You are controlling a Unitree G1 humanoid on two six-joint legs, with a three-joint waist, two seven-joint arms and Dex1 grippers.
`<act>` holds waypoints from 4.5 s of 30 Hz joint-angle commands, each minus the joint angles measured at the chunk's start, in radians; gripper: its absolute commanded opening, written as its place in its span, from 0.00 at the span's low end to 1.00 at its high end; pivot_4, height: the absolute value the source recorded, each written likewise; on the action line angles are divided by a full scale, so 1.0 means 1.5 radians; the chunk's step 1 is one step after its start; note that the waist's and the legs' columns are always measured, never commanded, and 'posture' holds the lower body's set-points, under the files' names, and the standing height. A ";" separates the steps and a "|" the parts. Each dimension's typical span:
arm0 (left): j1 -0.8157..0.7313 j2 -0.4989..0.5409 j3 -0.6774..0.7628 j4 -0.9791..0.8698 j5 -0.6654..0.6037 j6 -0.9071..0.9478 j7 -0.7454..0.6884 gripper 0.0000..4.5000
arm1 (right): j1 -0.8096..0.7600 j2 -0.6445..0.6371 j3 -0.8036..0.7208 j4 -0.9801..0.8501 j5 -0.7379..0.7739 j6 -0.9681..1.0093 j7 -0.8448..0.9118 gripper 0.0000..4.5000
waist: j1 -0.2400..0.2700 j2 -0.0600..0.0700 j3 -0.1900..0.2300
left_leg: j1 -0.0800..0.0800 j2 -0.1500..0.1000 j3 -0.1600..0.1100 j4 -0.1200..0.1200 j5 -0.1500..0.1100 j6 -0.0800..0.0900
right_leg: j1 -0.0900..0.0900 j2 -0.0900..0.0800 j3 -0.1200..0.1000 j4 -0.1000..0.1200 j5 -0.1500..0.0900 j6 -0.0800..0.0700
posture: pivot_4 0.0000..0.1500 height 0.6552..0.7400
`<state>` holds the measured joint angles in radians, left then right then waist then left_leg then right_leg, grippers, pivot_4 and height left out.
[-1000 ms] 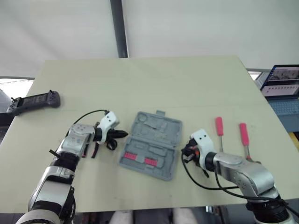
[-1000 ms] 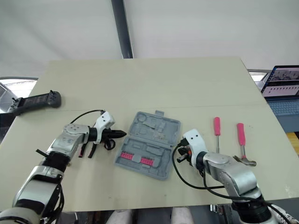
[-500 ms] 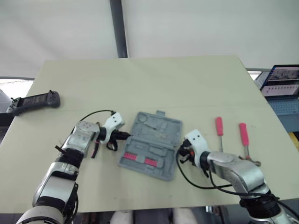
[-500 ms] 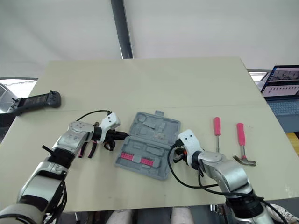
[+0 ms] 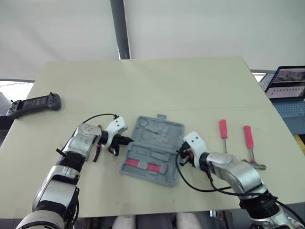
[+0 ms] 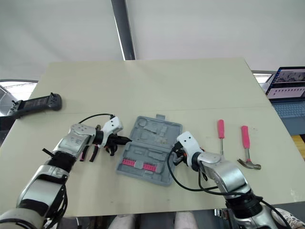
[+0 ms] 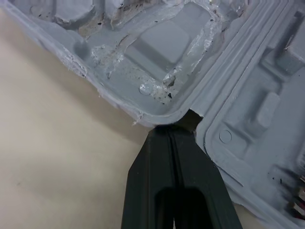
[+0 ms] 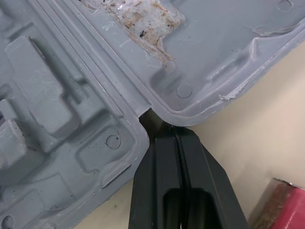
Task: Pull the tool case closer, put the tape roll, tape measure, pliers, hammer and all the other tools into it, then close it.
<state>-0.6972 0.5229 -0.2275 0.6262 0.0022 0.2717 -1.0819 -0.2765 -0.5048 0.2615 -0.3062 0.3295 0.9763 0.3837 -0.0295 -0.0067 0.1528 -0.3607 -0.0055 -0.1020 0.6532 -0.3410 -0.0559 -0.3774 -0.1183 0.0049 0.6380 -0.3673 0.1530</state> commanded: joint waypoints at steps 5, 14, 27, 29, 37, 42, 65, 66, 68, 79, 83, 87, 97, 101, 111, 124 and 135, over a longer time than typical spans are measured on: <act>0.029 0.012 -0.026 -0.101 -0.005 0.057 -0.054 0.00 | -0.002 -0.018 0.006 -0.022 -0.010 -0.021 0.049 0.00 | 0.000 0.000 0.000 | 0.000 0.000 0.000 0.000 0.000 0.000 | 0.000 0.000 0.000 0.000 0.000 0.000 | 1.00 1.00; 0.074 0.044 -0.054 -0.217 -0.002 0.106 -0.088 0.00 | 0.023 -0.049 0.012 -0.070 -0.004 -0.014 0.092 0.00 | 0.001 0.000 0.000 | 0.000 0.000 0.000 0.000 0.000 0.000 | 0.000 0.000 0.000 0.000 0.000 0.000 | 1.00 1.00; 0.159 0.069 -0.069 -0.373 -0.016 0.177 -0.077 0.00 | 0.062 -0.068 0.010 -0.126 0.001 0.011 0.107 0.00 | 0.001 0.000 0.000 | 0.000 0.000 0.000 0.000 0.000 0.000 | 0.000 0.000 0.000 0.000 0.000 0.000 | 1.00 1.00; 0.173 0.071 -0.069 -0.397 -0.018 0.192 -0.073 0.00 | 0.066 -0.070 0.011 -0.131 0.001 0.014 0.109 0.00 | 0.002 0.000 0.000 | 0.000 0.000 0.000 0.000 0.000 0.000 | 0.000 0.000 0.000 0.000 0.000 0.000 | 1.00 1.00; 0.219 0.083 -0.064 -0.466 -0.028 0.233 -0.062 0.00 | 0.080 -0.085 0.015 -0.156 0.005 0.023 0.119 0.00 | 0.002 0.000 0.000 | 0.000 0.000 0.000 -0.001 0.000 0.000 | 0.001 0.000 0.000 -0.001 0.000 0.000 | 1.00 1.00; 0.242 0.088 -0.063 -0.497 -0.034 0.252 -0.054 0.00 | 0.092 -0.093 0.016 -0.177 0.008 0.034 0.125 0.00 | 0.002 0.000 0.000 | 0.000 0.000 0.000 -0.001 0.000 0.000 | 0.001 0.000 0.000 -0.001 0.000 0.000 | 1.00 1.00; 0.295 0.097 -0.066 -0.561 -0.059 0.290 -0.027 0.00 | 0.127 -0.117 -0.004 -0.230 0.030 0.074 0.122 0.00 | 0.003 0.000 0.000 | 0.000 0.000 0.000 -0.001 0.000 0.000 | 0.001 0.000 0.001 -0.001 0.000 0.000 | 1.00 1.00; 0.297 0.098 -0.065 -0.563 -0.060 0.292 -0.027 0.00 | 0.129 -0.118 -0.005 -0.233 0.031 0.076 0.122 0.00 | 0.003 0.000 0.000 | 0.000 0.000 0.000 -0.001 0.000 0.000 | 0.001 0.000 0.001 -0.001 0.000 0.000 | 1.00 1.00; 0.301 0.100 -0.065 -0.566 -0.062 0.293 -0.028 0.00 | 0.132 -0.119 -0.007 -0.237 0.033 0.078 0.122 0.00 | 0.003 0.000 0.000 | 0.000 0.000 0.000 -0.001 0.000 0.000 | 0.001 0.000 0.001 -0.001 0.000 0.000 | 1.00 1.00; 0.328 0.111 -0.060 -0.590 -0.072 0.301 -0.017 0.00 | 0.149 -0.124 -0.012 -0.257 0.039 0.091 0.121 0.00 | 0.003 0.000 0.000 | 0.000 0.000 0.000 -0.001 0.000 0.000 | 0.001 0.000 0.001 -0.001 0.000 0.000 | 1.00 1.00; 0.337 0.114 -0.058 -0.602 -0.078 0.308 -0.013 0.00 | 0.154 -0.125 -0.014 -0.261 0.041 0.094 0.120 0.00 | 0.003 0.000 0.000 | 0.000 0.000 0.000 -0.001 0.000 0.000 | 0.001 0.000 0.001 -0.001 0.000 0.000 | 1.00 1.00; 0.340 0.116 -0.058 -0.606 -0.083 0.313 -0.009 0.00 | 0.154 -0.126 -0.015 -0.263 0.044 0.098 0.120 0.00 | 0.003 0.000 0.000 | 0.000 0.000 0.000 -0.001 0.000 0.000 | 0.001 0.000 0.001 -0.001 0.000 0.000 | 1.00 1.00; 0.350 0.122 -0.057 -0.619 -0.093 0.322 -0.003 0.00 | 0.159 -0.130 -0.017 -0.265 0.053 0.103 0.118 0.00 | 0.003 0.000 0.000 | 0.000 0.000 0.000 -0.001 0.000 0.000 | 0.001 0.000 0.001 -0.001 0.000 0.000 | 1.00 1.00; 0.357 0.124 -0.057 -0.626 -0.097 0.327 0.000 0.00 | 0.160 -0.131 -0.018 -0.267 0.059 0.112 0.118 0.00 | 0.003 0.000 0.000 | 0.000 0.000 0.000 -0.001 0.000 0.000 | 0.001 0.000 0.001 -0.001 0.000 0.000 | 1.00 1.00; 0.363 0.127 -0.056 -0.634 -0.107 0.334 0.011 0.00 | 0.159 -0.129 -0.023 -0.269 0.079 0.145 0.116 0.00 | 0.004 0.000 0.000 | 0.000 0.000 0.000 -0.001 0.000 0.000 | 0.001 0.000 0.001 -0.002 0.000 0.000 | 1.00 1.00; 0.369 0.138 -0.056 -0.633 -0.111 0.352 0.019 0.00 | 0.159 -0.141 -0.019 -0.241 0.053 0.129 0.104 0.00 | 0.004 0.000 0.000 | 0.000 0.000 0.000 -0.002 0.000 0.000 | 0.001 0.000 0.001 -0.002 0.000 0.000 | 1.00 1.00; 0.368 0.161 -0.039 -0.619 -0.121 0.347 0.025 0.00 | 0.168 -0.166 -0.035 -0.230 0.055 0.110 0.112 0.00 | 0.004 0.000 0.000 | 0.000 0.000 0.000 -0.002 0.000 0.000 | 0.001 0.000 0.001 -0.002 0.000 0.000 | 1.00 1.00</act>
<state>-0.1452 0.7533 -0.2949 -0.3000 -0.1644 0.7974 -1.0468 -0.0281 -0.7439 0.2294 -0.6395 0.4074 1.1560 0.5374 -0.0235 -0.0063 0.1530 -0.3604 -0.0053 -0.1023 0.6507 -0.3411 -0.0557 -0.3761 -0.1187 0.0063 0.6354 -0.3674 0.1528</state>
